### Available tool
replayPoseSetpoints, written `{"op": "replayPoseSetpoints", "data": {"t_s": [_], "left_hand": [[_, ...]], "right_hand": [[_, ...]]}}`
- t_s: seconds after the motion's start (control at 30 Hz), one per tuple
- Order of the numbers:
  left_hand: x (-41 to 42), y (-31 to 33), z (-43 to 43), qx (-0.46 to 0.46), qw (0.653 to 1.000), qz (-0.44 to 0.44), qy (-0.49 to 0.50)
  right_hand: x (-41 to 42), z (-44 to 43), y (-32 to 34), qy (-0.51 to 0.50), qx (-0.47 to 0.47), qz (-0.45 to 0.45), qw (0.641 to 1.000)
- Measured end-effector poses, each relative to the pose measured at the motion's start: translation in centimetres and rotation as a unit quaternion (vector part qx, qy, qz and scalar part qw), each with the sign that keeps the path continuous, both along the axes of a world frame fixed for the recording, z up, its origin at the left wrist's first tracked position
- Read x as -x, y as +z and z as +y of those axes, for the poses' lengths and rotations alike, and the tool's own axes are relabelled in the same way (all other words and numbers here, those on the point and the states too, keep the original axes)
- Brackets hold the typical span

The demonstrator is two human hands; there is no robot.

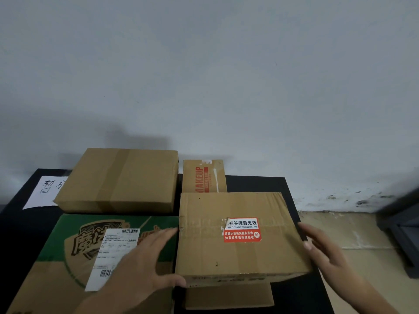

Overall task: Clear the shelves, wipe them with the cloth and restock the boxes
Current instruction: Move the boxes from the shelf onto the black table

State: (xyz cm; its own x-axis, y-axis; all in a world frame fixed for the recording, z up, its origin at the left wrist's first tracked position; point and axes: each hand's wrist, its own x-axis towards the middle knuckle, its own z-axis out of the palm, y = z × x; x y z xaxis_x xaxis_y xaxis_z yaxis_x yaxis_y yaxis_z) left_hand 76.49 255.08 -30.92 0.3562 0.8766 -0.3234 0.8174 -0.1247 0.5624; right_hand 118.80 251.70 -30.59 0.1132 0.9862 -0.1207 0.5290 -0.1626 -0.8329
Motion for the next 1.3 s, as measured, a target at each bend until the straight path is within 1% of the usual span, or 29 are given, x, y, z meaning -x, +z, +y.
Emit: {"op": "replayPoseSetpoints", "data": {"t_s": [0.13,0.23,0.3,0.33,0.43,0.5,0.57,0.87,1.07,1.17,1.3], "left_hand": [[1.5,3.6,1.7,0.027,0.997,0.036,-0.054],[2.3,5.8,2.5,0.069,0.993,0.046,-0.084],[2.9,6.7,2.8,0.071,0.991,0.073,-0.084],[3.2,6.9,3.1,0.056,0.992,0.092,-0.07],[3.8,7.1,4.0,-0.034,0.991,0.131,-0.006],[4.3,7.0,4.4,-0.07,0.989,0.126,0.022],[5.1,7.2,4.5,-0.088,0.988,0.117,0.037],[10.5,8.6,1.1,-0.087,0.974,0.14,0.158],[15.4,10.1,-3.6,-0.081,0.947,0.162,0.265],[17.6,10.7,-7.3,-0.072,0.929,0.17,0.321],[20.5,10.9,-13.1,-0.065,0.888,0.186,0.416]], "right_hand": [[1.3,2.6,3.3,0.037,0.0,-0.125,0.991],[3.1,4.2,4.5,0.086,0.004,-0.181,0.98],[4.5,5.1,4.8,0.113,0.006,-0.208,0.972],[5.2,5.5,4.8,0.129,0.002,-0.221,0.967],[7.9,6.4,5.3,0.172,0.014,-0.271,0.947],[10.0,7.1,5.7,0.19,0.021,-0.29,0.938],[12.0,7.8,5.9,0.211,0.003,-0.311,0.927],[21.7,9.8,7.4,0.295,-0.061,-0.328,0.896],[28.9,11.4,8.4,0.375,-0.097,-0.326,0.862],[33.1,11.7,8.9,0.429,-0.117,-0.324,0.835],[39.4,11.1,8.7,0.52,-0.144,-0.302,0.786]]}}
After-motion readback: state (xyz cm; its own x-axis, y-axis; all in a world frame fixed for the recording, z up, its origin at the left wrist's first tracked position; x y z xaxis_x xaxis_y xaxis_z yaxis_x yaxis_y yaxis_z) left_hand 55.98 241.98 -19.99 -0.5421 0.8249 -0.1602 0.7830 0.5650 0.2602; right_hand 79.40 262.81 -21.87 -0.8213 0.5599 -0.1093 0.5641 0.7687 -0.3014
